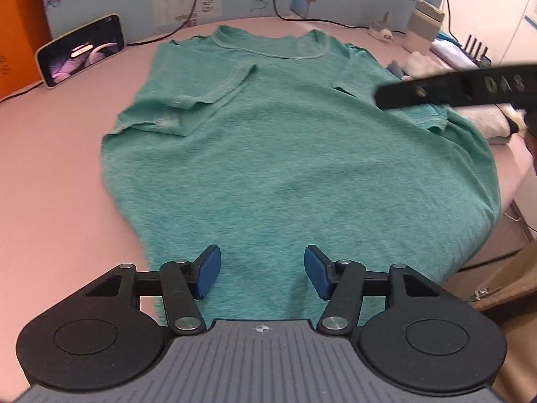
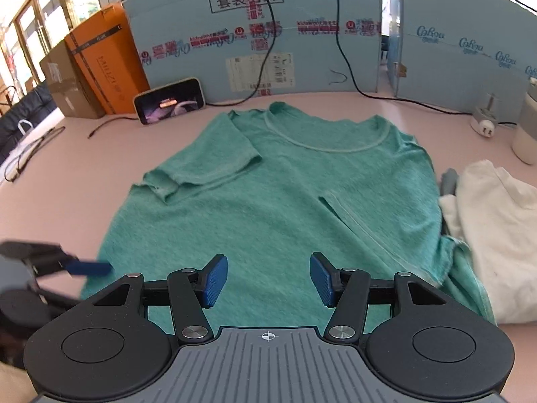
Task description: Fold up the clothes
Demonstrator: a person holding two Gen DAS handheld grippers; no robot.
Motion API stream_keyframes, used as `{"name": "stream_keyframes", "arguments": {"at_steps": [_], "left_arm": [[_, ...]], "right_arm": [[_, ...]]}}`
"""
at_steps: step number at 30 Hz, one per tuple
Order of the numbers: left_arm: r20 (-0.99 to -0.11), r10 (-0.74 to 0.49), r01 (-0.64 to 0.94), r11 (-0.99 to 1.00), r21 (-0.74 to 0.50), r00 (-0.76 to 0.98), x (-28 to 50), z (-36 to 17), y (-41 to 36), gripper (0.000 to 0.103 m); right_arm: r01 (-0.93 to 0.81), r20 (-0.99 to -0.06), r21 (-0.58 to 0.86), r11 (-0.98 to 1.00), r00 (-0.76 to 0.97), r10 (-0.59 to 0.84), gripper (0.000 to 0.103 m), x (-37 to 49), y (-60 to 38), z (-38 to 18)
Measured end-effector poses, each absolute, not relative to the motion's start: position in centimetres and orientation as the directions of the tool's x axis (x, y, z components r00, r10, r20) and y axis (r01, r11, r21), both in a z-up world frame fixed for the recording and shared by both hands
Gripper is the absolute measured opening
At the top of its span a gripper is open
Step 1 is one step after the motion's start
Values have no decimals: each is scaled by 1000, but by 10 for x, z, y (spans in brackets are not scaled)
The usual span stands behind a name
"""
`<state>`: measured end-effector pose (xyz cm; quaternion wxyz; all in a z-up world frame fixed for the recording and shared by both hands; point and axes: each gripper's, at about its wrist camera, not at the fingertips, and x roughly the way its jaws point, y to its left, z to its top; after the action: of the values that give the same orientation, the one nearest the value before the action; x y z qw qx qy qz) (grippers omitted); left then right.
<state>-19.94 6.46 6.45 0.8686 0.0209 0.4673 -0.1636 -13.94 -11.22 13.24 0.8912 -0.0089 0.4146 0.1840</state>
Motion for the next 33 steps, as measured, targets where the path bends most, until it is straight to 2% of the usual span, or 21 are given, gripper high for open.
{"name": "stream_keyframes", "arguments": {"at_steps": [2,4,5,7,11,13,14,15,17,22,26,33], "left_arm": [[-795,-244,305,949,-78,556,-208,77,66,54],[-787,-179,246,969,-36,591,-214,87,76,61],[-793,-158,207,977,-41,589,-215,88,85,62],[-806,-140,118,989,-87,575,-217,82,106,62],[-835,-118,-32,987,-160,538,-227,71,133,60],[-838,-104,-54,986,-157,536,-236,72,137,60],[-842,-91,-66,987,-148,532,-240,71,138,60],[-846,-79,-77,987,-140,528,-245,71,139,60],[-853,-61,-116,983,-141,518,-251,69,143,59],[-858,-56,-161,974,-160,511,-257,66,144,60],[-849,-69,-152,973,-173,524,-254,67,142,60],[-832,-103,-125,971,-202,545,-242,65,144,59]], "right_arm": [[-365,-713,114,924,618,332,55,-135,-101,140],[-388,-692,94,917,636,341,57,-134,-92,146],[-399,-693,106,911,627,355,61,-134,-90,146],[-421,-697,129,898,605,384,61,-132,-85,146],[-560,-749,224,798,424,508,61,-125,-60,128],[-660,-760,218,719,347,549,59,-128,-37,120],[-703,-767,213,678,310,562,52,-130,-26,115],[-727,-780,194,659,293,553,39,-130,-15,109],[-743,-806,204,638,242,540,27,-124,1,98],[-808,-864,146,571,177,471,26,-126,30,72],[-860,-876,25,510,227,426,23,-144,32,65],[-805,-904,-36,593,278,323,23,-138,-12,68]]}}
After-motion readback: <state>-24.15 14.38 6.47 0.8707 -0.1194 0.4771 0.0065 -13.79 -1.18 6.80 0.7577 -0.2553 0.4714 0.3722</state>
